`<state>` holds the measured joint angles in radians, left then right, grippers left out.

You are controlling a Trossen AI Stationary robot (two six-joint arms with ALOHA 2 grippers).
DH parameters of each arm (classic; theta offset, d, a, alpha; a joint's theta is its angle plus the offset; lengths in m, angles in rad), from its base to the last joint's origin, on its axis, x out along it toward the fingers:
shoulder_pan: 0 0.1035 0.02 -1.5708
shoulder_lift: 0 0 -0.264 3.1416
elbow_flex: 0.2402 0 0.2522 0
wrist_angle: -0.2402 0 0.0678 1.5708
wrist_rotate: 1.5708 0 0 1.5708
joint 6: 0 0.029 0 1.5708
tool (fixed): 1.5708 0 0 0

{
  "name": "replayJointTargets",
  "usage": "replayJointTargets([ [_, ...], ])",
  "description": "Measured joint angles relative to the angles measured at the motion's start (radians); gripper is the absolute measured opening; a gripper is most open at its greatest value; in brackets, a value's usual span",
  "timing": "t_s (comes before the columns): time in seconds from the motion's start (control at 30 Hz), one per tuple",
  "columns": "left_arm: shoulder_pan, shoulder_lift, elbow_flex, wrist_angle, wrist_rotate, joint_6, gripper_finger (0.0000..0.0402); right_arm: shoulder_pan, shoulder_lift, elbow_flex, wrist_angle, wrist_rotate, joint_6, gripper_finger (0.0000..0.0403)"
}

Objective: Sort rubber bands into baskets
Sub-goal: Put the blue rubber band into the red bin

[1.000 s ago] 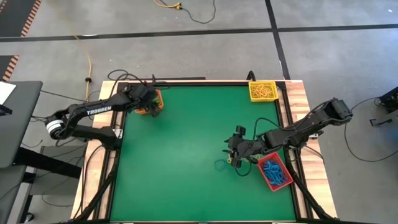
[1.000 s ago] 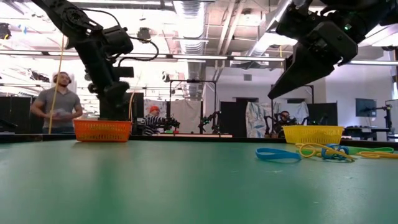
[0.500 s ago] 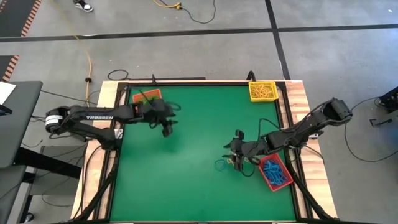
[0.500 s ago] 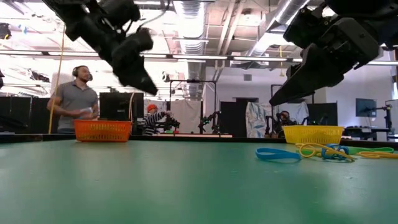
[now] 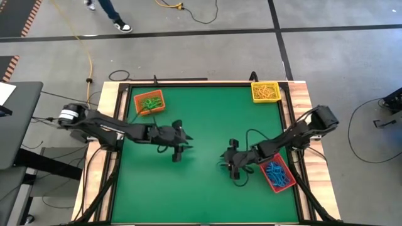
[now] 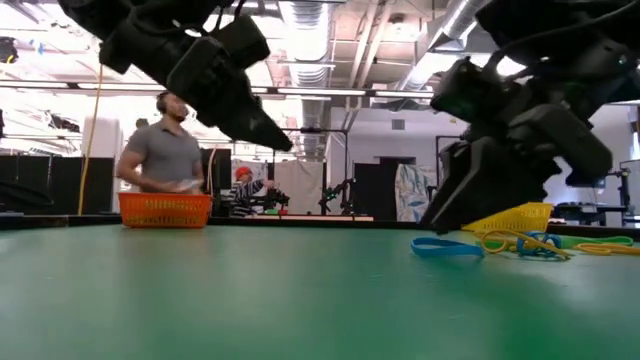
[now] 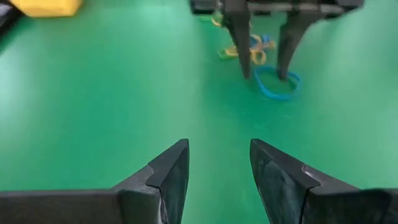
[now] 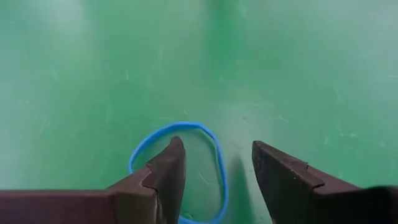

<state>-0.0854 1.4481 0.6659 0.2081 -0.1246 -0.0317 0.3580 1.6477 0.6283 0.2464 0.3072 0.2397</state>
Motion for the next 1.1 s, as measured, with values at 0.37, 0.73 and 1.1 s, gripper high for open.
replayJointTargets([
  [0.37, -0.048, 0.175, 0.000, 0.162, 0.002, -0.006, 0.0160, -0.021, 0.074, 0.036, -0.020, -0.021, -0.004, 0.0135],
  [0.73, -0.049, 0.188, 0.001, 0.225, 0.006, 0.009, 0.0160, -0.019, 0.065, 0.078, -0.055, -0.051, -0.042, 0.0018],
  [1.1, -0.072, 0.188, 0.001, 0.241, 0.008, 0.017, 0.0160, 0.009, 0.066, 0.255, -0.360, -0.037, -0.083, 0.0013],
])
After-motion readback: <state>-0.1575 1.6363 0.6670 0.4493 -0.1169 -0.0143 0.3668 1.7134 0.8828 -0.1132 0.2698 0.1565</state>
